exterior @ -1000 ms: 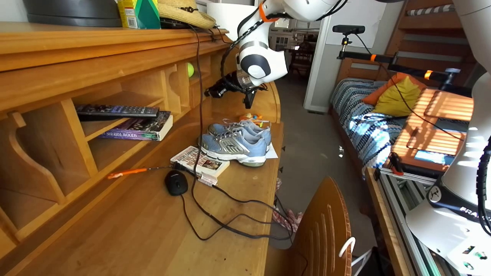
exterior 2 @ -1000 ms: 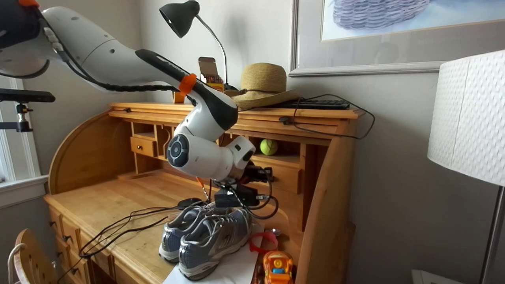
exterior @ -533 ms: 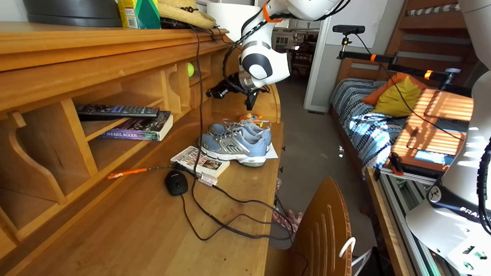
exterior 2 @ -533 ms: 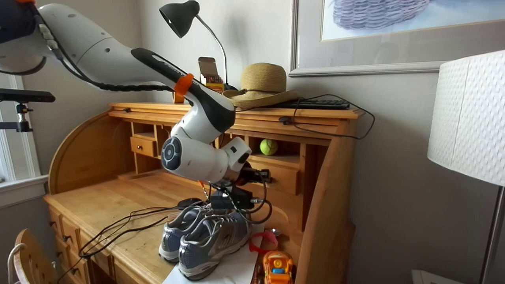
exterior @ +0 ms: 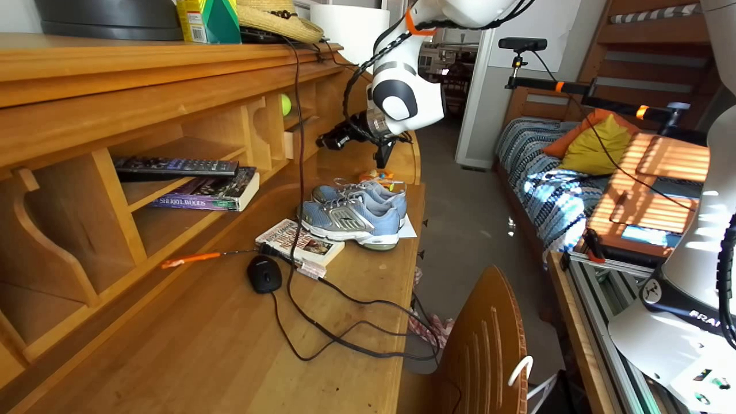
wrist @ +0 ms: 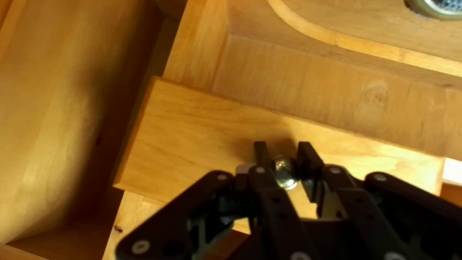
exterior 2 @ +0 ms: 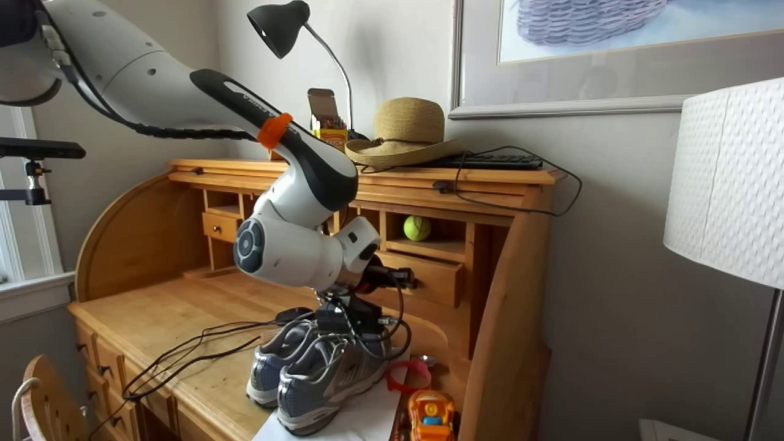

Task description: Open the drawer on the right then pick up the remote control and put it on the countertop.

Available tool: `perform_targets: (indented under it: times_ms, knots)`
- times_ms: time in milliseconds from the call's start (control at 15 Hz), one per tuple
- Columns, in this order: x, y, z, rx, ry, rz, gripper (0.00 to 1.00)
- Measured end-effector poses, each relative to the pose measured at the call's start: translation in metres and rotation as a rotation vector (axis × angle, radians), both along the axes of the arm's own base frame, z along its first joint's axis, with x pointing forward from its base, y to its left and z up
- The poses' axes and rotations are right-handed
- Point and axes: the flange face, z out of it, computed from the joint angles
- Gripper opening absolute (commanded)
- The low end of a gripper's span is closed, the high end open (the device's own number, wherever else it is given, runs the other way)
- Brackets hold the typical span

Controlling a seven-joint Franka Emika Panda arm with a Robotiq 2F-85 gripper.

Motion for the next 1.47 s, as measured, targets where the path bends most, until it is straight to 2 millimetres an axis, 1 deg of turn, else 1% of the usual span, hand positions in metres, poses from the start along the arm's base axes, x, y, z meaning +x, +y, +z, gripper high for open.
perform_targets:
  times_ms: [200,400,1200,1267,1333,1400,1467]
  knots:
    - [-0.019,0.0,0.001,0.015,0.014,-0.014,0.06]
    - [-0.03,0.0,0.001,0.027,0.021,-0.025,0.06]
    - [-0.057,0.0,0.0,0.044,0.045,-0.057,0.06]
    - [-0.058,0.0,0.0,0.044,0.046,-0.058,0.34]
    - [-0.059,0.0,0.0,0.044,0.047,-0.06,0.52]
    - [-0.061,-0.001,-0.001,0.044,0.05,-0.063,0.58]
    - [-0.065,-0.005,-0.003,0.045,0.058,-0.073,0.66]
